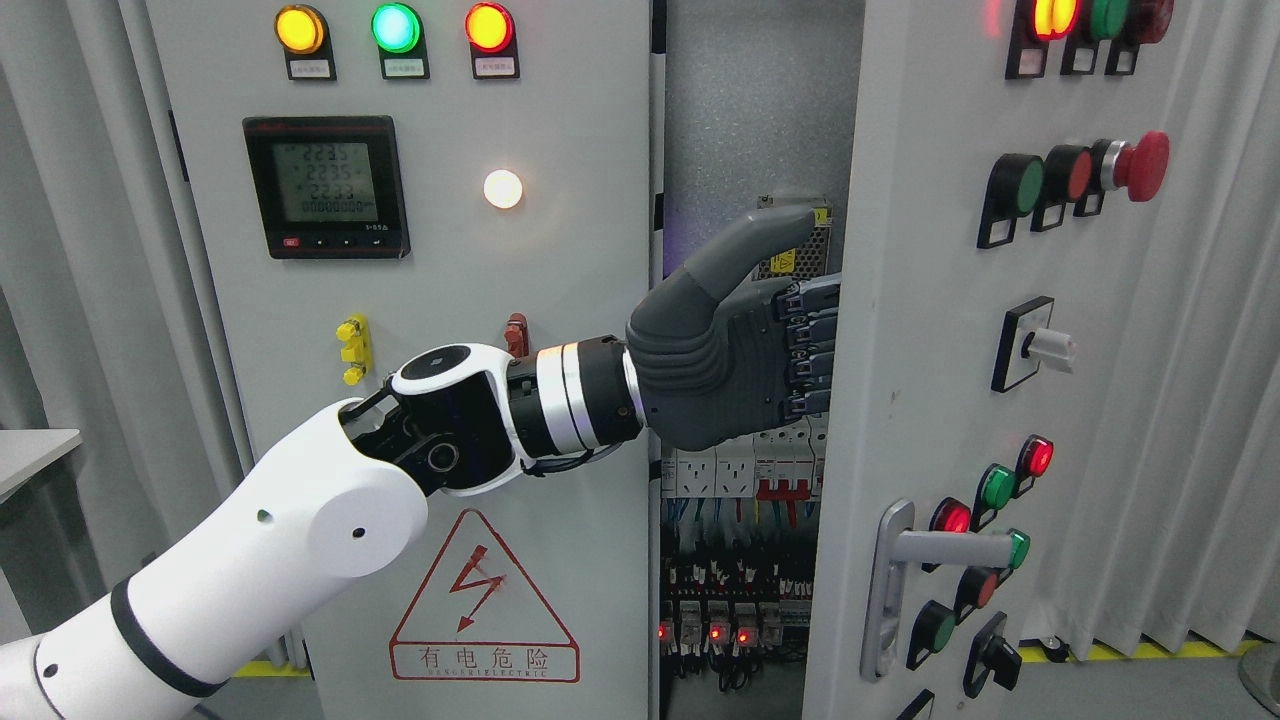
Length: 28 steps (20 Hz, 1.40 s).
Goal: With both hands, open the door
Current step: 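Push the ajar button-panel door outward with the left hand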
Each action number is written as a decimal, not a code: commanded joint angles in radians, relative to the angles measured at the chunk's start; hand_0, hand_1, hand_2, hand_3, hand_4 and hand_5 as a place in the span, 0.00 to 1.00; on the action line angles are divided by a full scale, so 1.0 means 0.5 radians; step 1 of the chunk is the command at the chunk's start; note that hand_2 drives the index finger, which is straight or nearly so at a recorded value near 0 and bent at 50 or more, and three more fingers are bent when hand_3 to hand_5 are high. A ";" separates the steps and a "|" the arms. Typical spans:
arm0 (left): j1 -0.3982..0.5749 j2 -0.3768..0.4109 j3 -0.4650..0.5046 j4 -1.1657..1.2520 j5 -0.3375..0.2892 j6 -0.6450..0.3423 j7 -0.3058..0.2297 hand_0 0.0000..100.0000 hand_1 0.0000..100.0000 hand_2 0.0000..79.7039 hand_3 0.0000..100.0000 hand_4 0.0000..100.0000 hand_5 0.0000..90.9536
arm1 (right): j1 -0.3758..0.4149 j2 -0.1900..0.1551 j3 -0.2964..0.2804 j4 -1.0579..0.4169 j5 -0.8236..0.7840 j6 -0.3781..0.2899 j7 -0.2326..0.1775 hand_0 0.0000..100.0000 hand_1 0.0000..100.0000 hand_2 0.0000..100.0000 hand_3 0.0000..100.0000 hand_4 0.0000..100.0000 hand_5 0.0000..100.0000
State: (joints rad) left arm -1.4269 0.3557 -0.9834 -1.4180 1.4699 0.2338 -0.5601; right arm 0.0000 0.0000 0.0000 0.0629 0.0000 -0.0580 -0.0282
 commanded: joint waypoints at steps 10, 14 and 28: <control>-0.104 -0.055 -0.236 -0.131 0.012 -0.020 -0.009 0.29 0.00 0.04 0.03 0.03 0.00 | 0.006 -0.006 -0.003 0.000 0.000 -0.001 0.001 0.22 0.00 0.00 0.00 0.00 0.00; -0.122 -0.150 -0.236 -0.103 0.008 -0.020 -0.003 0.29 0.00 0.04 0.03 0.03 0.00 | 0.006 -0.006 -0.003 0.000 0.000 -0.001 0.001 0.22 0.00 0.00 0.00 0.00 0.00; -0.184 -0.420 -0.221 -0.048 0.005 -0.056 0.111 0.29 0.00 0.04 0.03 0.03 0.00 | 0.006 -0.006 -0.003 0.000 0.000 -0.001 0.001 0.22 0.00 0.00 0.00 0.00 0.00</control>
State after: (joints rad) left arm -1.5121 0.2408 -1.0865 -1.4515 1.4738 0.2069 -0.5104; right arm 0.0000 0.0000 0.0000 0.0629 0.0000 -0.0580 -0.0280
